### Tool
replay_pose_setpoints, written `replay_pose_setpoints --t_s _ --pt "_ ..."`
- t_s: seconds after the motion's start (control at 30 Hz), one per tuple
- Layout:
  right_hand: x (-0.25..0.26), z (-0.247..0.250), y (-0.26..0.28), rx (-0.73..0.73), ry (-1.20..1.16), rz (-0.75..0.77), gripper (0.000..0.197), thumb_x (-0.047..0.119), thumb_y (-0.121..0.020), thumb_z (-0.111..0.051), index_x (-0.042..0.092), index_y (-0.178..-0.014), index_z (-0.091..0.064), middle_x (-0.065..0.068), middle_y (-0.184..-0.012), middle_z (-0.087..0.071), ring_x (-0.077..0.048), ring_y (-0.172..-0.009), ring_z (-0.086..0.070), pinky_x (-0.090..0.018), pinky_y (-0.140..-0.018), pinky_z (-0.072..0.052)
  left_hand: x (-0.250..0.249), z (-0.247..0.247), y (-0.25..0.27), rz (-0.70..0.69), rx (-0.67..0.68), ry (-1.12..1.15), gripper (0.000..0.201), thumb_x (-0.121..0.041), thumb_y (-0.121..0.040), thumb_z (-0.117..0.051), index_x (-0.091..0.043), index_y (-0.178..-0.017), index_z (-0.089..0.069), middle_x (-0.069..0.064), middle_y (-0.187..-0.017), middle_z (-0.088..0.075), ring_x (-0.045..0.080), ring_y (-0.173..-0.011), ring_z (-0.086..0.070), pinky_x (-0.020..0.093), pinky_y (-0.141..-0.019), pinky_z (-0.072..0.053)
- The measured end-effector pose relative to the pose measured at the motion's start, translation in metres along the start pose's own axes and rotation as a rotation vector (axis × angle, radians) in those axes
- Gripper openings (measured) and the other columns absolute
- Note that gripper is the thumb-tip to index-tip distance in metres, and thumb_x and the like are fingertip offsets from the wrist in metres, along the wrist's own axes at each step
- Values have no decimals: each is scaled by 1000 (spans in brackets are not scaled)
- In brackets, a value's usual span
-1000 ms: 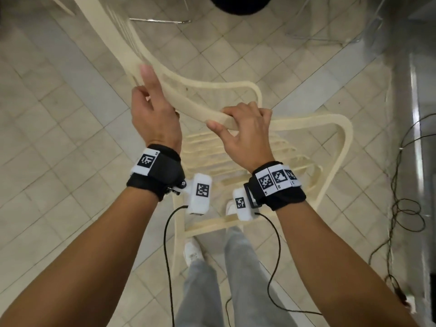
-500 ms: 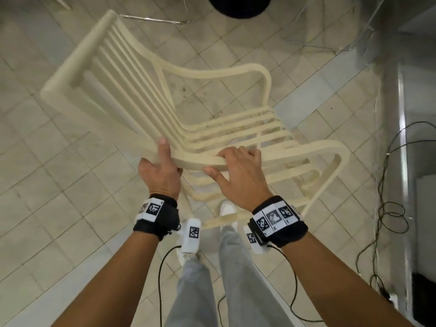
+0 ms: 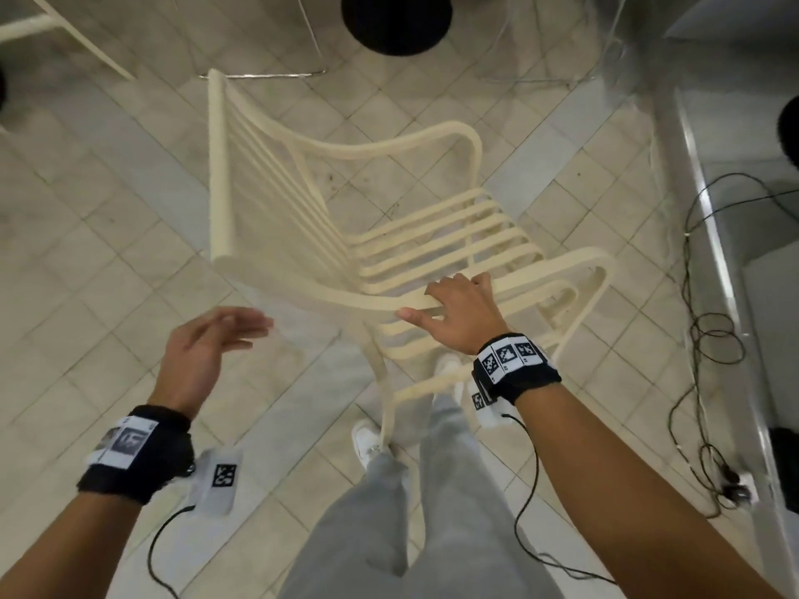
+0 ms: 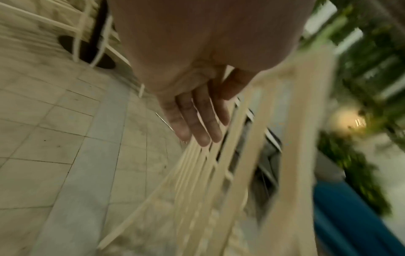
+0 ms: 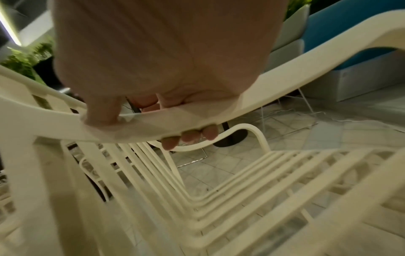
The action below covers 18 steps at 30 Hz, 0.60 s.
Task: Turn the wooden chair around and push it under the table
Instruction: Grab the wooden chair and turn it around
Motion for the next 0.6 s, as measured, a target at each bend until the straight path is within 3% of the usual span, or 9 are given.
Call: replay_pose_setpoints --t_s 0.03,0.1,0.17,0.27,0.33,0.4,0.43,0.5,0.6 --pt "-2 -5 8 21 14 -9 78 92 -81 -25 24 -90 -61 7 -92 -62 -19 -100 -56 -47 -96 -33 -5 14 -2 9 -63 53 34 -15 -103 -39 -10 -101 -72 27 -113 -73 42 -106 -70 51 -96 -52" --pt "-8 -18 26 63 41 -10 86 96 -75 -26 23 -100 -65 4 -101 -66 -19 -103 -55 -46 -98 -31 -21 35 -13 43 -138 185 32 -25 -104 -39 -13 -103 -68 36 -122 -64 33 -94 -74 42 -84 -59" --pt "-11 -29 45 96 54 -4 88 98 -72 -28 24 -103 -64 4 -106 -66 -19 -107 -55 -46 -98 -30 -43 39 -24 79 -103 294 33 -39 -100 -46 -13 -111 -63 29 -126 -64 23 -86 -74 41 -80 -60" --pt "-18 -48 73 151 29 -26 92 98 -70 -30 25 -113 -64 4 -116 -66 -18 -114 -53 -45 -100 -30 -74 9 -32 118 53 222 39 -49 -93 -58 -18 -115 -60 7 -107 -69 23 -85 -75 40 -72 -56" --pt "-25 -61 90 177 27 -24 91 98 -71 -27 27 -116 -63 4 -117 -66 -18 -115 -52 -45 -103 -30 -84 -16 -35 150 91 46 53 -47 -91 -65 -14 -130 -53 7 -108 -67 28 -86 -75 36 -61 -57" --pt "-36 -75 105 194 27 6 83 93 -76 -32 28 -117 -63 5 -116 -65 -17 -114 -51 -44 -104 -30 -77 -33 -35 181 60 -123 49 -28 -92 -68 -12 -133 -47 13 -117 -63 31 -77 -74 32 -50 -58" --pt "-42 -81 112 198 26 25 79 91 -78 -34 28 -117 -63 5 -116 -65 -17 -113 -50 -43 -104 -30 -70 -39 -33 173 32 -193 45 -19 -91 -67 -13 -131 -46 15 -119 -61 34 -78 -74 35 -53 -61" --pt "-56 -90 123 215 29 55 77 88 -79 -39 26 -117 -63 3 -116 -63 -19 -113 -50 -43 -104 -30 -53 -46 -19 138 -15 -306 52 -18 -88 -64 -21 -134 -40 16 -116 -60 41 -83 -74 47 -67 -64" --pt "-91 -101 132 298 70 73 83 87 -77 -39 24 -125 -61 -1 -118 -60 -25 -116 -50 -44 -108 -29 -30 -70 23 67 -30 -350 95 -21 -88 -65 -52 -152 -3 8 -107 -68 33 -79 -75 45 -77 -63"
Point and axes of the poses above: each hand's wrist, its own y-axis away from the middle knuckle, its own z-axis out of the back of the hand, x = y × z, the point moved 4 cm from there along -y, towards the middle knuckle
